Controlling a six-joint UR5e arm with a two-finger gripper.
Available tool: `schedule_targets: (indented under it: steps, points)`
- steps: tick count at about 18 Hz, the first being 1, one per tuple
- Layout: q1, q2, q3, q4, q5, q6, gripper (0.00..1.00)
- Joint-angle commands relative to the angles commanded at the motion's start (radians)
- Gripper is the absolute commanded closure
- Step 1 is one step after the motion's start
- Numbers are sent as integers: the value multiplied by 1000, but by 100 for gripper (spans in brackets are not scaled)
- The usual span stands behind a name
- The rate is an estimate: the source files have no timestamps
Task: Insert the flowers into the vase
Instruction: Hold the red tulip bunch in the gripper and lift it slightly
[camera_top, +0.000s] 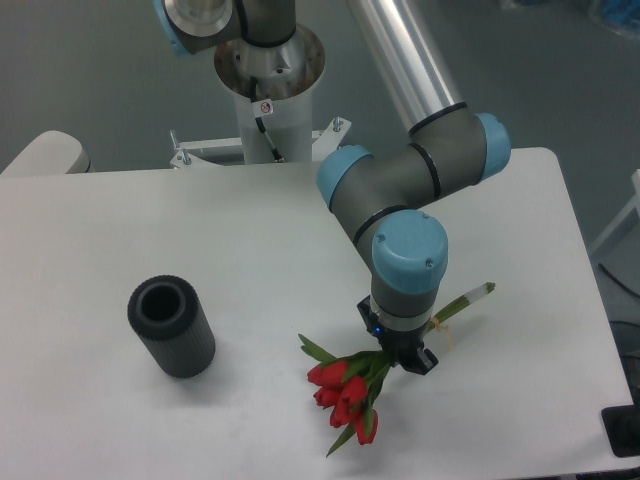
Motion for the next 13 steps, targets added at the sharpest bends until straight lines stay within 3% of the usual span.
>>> schedule_targets:
  steps: [8, 13]
  points:
    - [2, 5, 17, -8, -27, -8, 83]
    - [3, 32, 52, -55, -161, -50, 87]
